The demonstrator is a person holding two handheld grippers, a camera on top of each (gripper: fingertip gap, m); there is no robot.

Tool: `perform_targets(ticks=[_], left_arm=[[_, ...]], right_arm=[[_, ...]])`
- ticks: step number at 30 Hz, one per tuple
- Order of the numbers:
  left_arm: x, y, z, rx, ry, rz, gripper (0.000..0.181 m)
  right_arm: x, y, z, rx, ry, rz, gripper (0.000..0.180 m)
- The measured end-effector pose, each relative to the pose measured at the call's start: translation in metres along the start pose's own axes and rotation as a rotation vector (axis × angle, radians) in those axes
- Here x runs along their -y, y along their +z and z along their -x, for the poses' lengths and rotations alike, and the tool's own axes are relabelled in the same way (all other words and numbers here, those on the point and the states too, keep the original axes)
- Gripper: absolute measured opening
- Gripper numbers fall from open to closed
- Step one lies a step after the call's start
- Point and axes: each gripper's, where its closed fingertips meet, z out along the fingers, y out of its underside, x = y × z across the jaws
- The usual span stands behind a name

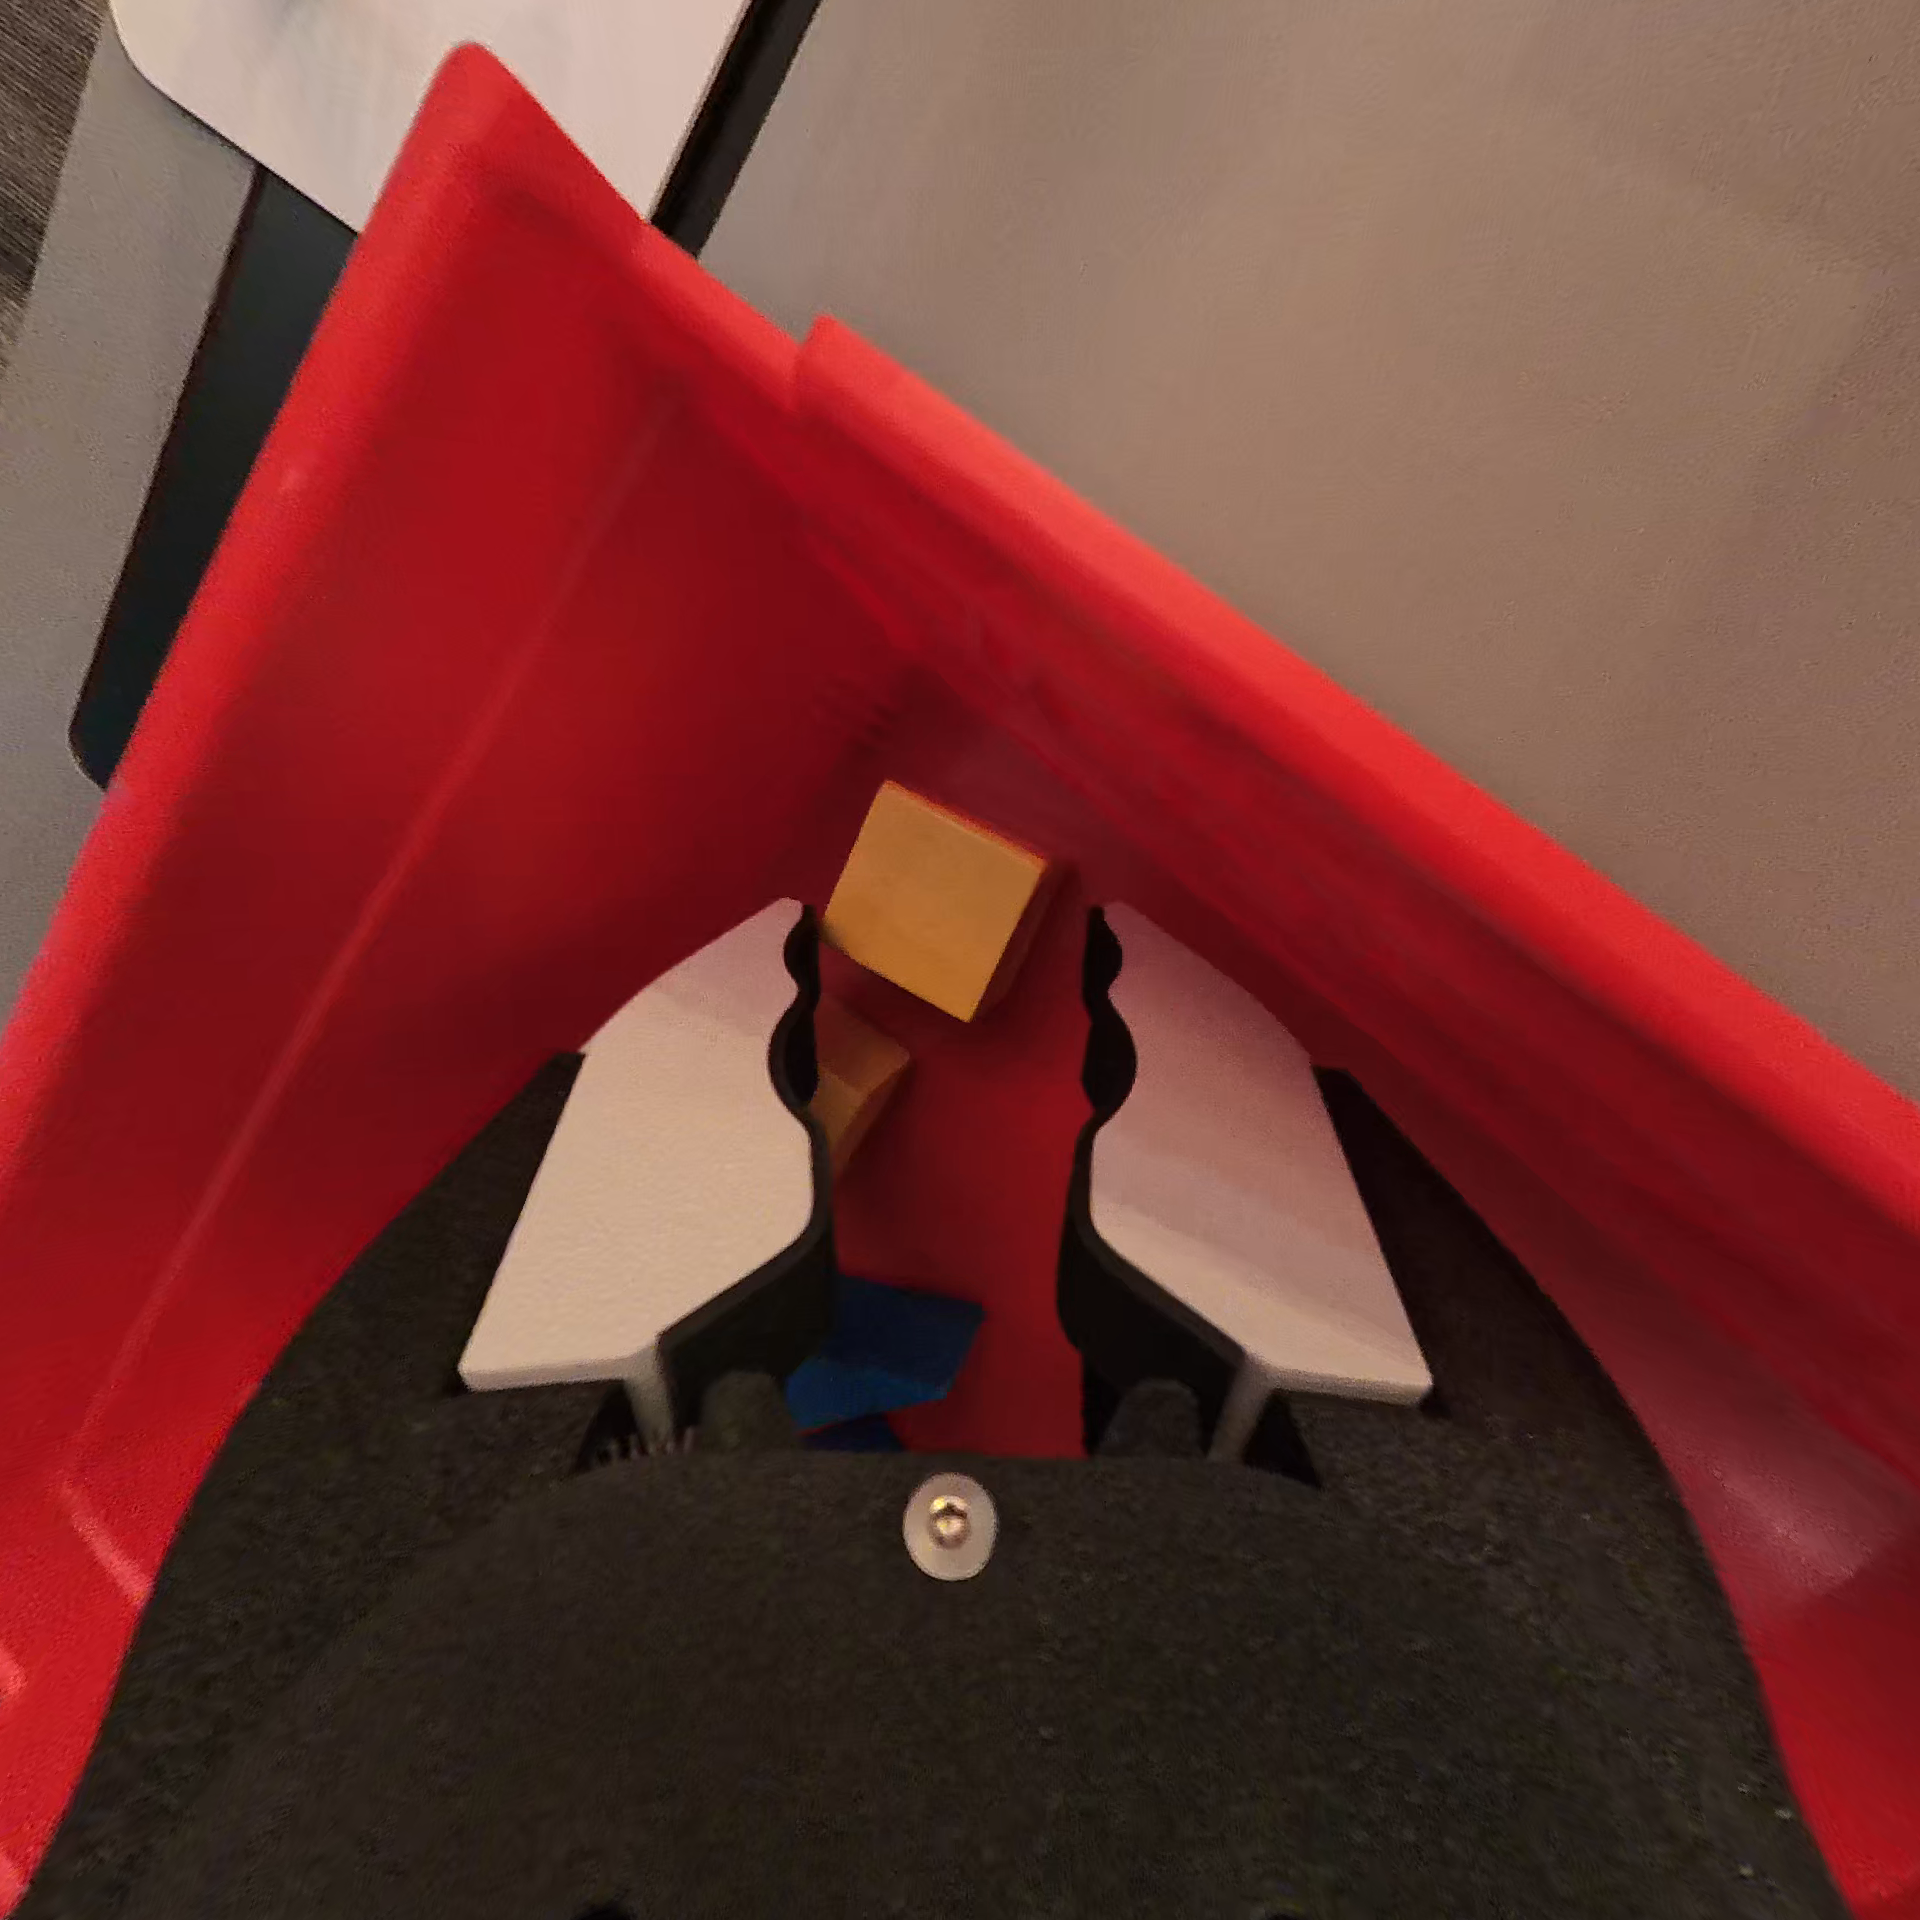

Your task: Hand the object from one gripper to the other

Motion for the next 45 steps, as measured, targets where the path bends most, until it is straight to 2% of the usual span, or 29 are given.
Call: perform_targets(ticks=[3, 15, 23, 26, 30, 33, 35, 37, 40, 45], left_arm=[[-0.001, 0.001, 0.004, 0.030, 0.008, 0.005, 0.041], [-0.008, -0.016, 0.007, 0.034, -0.029, -0.001, 0.038], [0.019, -0.074, 0.015, 0.018, -0.120, -0.243, 0.037], [0.031, -0.095, 0.015, 0.008, -0.137, -0.329, 0.037], [0.063, -0.139, -0.012, -0.117, -0.131, -0.488, 0.036], [0.092, -0.179, -0.051, -0.313, -0.106, -0.631, 0.036], [0.108, -0.199, -0.076, -0.419, -0.081, -0.690, 0.036], [0.120, -0.213, -0.103, -0.522, -0.050, -0.723, 0.036], [0.133, -0.227, -0.140, -0.667, 0.000, -0.743, 0.036], [0.142, -0.239, -0.173, -0.796, 0.032, -0.746, 0.036]], right_arm=[[-0.001, -0.001, -0.001, -0.004, 0.000, 0.001, 0.035], [-0.002, 0.004, 0.006, 0.004, -0.034, 0.025, 0.035], [0.012, 0.003, 0.022, 0.054, -0.059, -0.035, 0.035], [0.019, 0.001, 0.023, 0.012, -0.114, -0.062, 0.035], [0.053, -0.016, 0.052, 0.028, -0.319, -0.264, 0.035], [0.083, -0.044, 0.097, 0.064, -0.542, -0.517, 0.039], [0.093, -0.066, 0.142, 0.112, -0.743, -0.730, 0.044], [0.097, -0.083, 0.179, 0.090, -0.901, -0.895, 0.050], [0.094, -0.093, 0.222, 0.057, -1.052, -0.988, 0.055], [0.088, -0.106, 0.261, 0.089, -1.143, -1.110, 0.059]])
